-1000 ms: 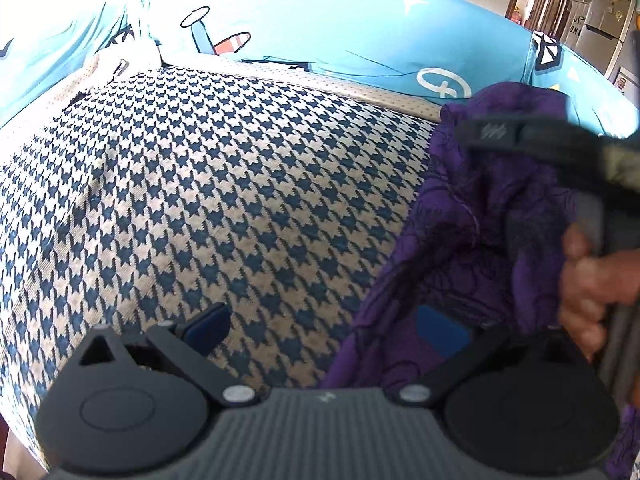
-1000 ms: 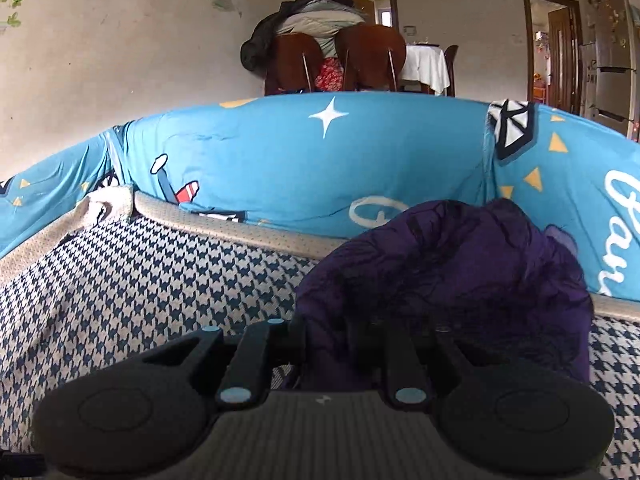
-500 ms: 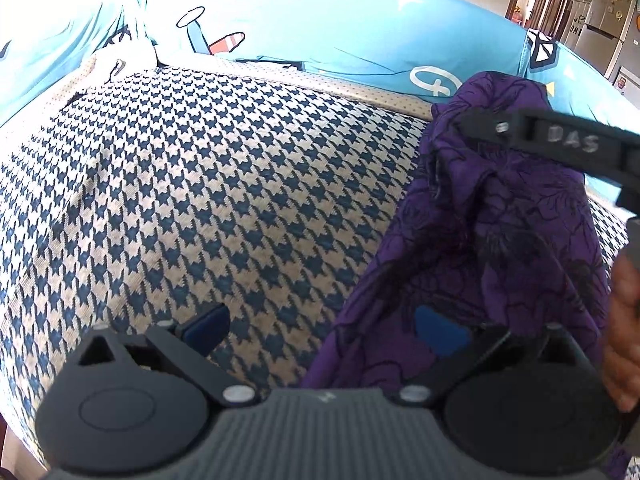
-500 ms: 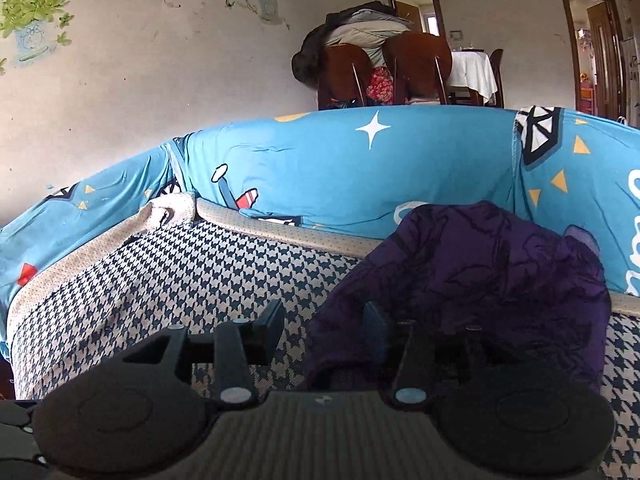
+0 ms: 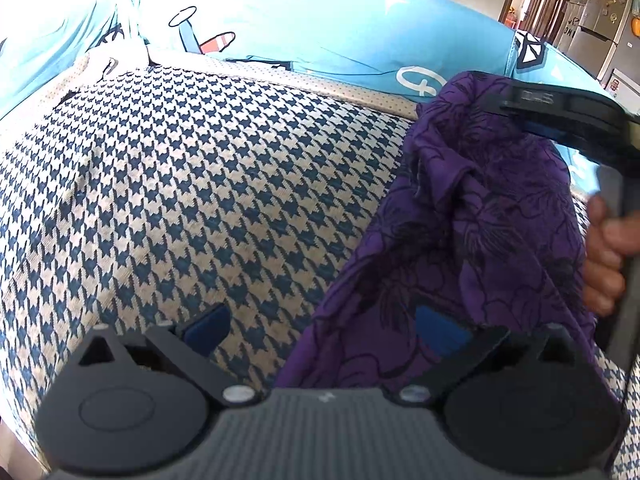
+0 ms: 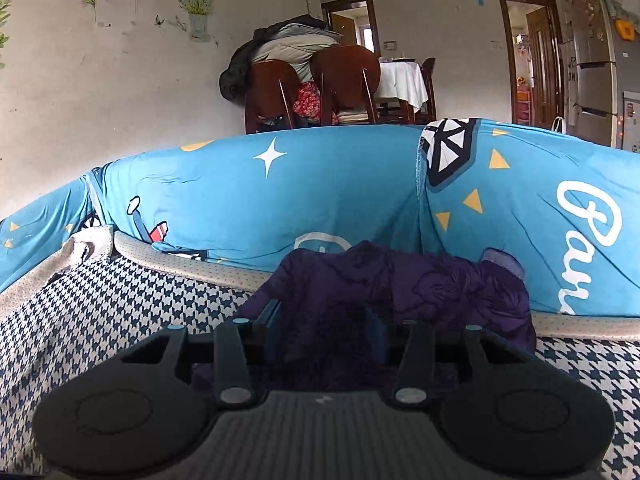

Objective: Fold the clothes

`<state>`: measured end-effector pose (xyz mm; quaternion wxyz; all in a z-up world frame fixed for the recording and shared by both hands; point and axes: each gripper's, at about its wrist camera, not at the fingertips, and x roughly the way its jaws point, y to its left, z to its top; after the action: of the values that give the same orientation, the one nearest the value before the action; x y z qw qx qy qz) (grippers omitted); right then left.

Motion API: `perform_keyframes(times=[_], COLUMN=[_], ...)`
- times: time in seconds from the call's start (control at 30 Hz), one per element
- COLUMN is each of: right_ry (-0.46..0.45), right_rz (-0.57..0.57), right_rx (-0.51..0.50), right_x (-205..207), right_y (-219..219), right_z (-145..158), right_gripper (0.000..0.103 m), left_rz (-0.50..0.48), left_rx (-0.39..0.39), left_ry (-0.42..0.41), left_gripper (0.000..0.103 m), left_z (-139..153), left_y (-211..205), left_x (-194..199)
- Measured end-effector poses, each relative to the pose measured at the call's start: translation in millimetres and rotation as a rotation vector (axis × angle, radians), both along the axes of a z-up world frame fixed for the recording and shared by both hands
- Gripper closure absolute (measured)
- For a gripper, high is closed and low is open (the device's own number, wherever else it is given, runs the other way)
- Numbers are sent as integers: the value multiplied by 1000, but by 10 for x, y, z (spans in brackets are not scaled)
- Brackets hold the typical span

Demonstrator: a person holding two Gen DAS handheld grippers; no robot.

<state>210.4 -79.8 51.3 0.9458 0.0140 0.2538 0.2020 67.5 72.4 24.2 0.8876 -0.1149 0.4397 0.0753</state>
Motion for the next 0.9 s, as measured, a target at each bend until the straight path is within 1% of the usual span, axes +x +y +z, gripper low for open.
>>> perform_keyframes(times=[0.2,0.3,0.33,0.47,0.57,0.63,0.77,0.9], right_ry=[26,72,89,130,129,137,150,171], right_rz=[7,9,0,-18,-14,-16,-13,22], right_rx=[-3,1,-13,-34,-37,-23,39,85], right_x=[312,483,537,663,643,613,443,214], right_y=[142,224,256,323,299,250,89,-87], right_z=[-140,-283,-337,-506,-477,-425,-287,-216], right_gripper=[58,58,58,52,52,52,52,51], left_rz=[-9,-8,-8,-3,-1,-4,8,39], left_rx=[-7,-18,-20,-21,-20,-11,-1,-2], left_ry=[14,21,23,29,32,32,28,17], left_gripper=[0,0,0,0,0,0,0,0], left_z=[-16,-32,-36,-53,-66,-70,-74,-58], left_y=[-8,5,8,13,7,-4,10,61], left_x=[24,29,30,43,55,59,59,55])
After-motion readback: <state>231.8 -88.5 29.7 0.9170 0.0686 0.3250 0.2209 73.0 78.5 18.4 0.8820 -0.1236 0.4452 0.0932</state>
